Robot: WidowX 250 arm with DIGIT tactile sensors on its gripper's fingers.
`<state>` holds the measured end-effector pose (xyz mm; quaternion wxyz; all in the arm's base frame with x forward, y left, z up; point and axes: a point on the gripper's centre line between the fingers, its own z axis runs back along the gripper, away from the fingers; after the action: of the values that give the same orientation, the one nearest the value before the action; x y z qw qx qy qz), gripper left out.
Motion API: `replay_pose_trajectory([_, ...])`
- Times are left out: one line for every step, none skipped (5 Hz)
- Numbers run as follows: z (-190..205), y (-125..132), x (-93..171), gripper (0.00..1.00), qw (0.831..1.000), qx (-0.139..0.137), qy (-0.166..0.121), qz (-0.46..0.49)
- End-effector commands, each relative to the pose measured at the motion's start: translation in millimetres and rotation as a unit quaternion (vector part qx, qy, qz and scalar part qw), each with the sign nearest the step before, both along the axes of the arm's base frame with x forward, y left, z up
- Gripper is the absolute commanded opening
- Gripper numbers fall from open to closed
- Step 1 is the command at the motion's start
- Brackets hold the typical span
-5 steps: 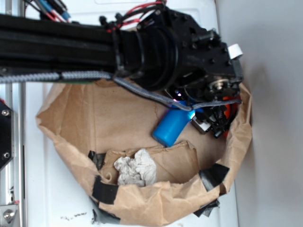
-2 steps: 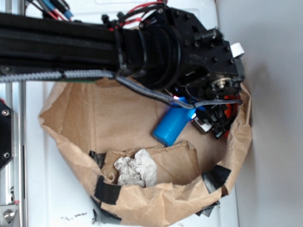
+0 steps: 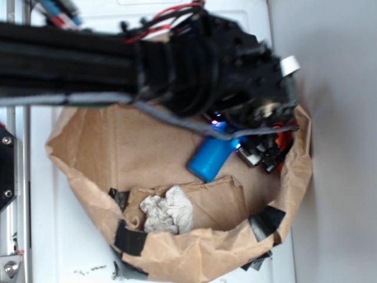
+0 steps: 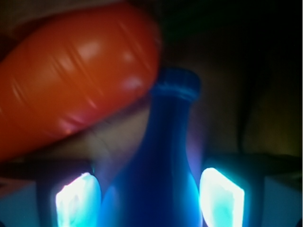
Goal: Grab the blue bottle.
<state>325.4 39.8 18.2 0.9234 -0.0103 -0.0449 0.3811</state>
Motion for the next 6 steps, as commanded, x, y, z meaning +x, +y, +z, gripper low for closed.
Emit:
replay_pose_trajectory([50.6, 12.1, -21.6, 1.0, 0.999, 0.007, -0.03, 0.02])
replay_pose_trajectory([61.9, 10.7, -26.4, 1.0, 0.999, 0.005, -0.024, 0.034])
replay_pose_trajectory([71.4, 8.1, -36.6, 1.0, 0.997, 0.002, -0.02, 0.068])
replay_pose_trajectory([52.3, 13.5, -47.8, 1.0, 0.996, -0.009, -0.031, 0.081])
replay_pose_trajectory([35.1, 19.9, -51.1, 1.0, 0.995, -0.028, -0.056, 0.075])
replay_pose_trajectory([15.8, 23.5, -44.4, 1.0, 0.995, -0.035, -0.063, 0.065])
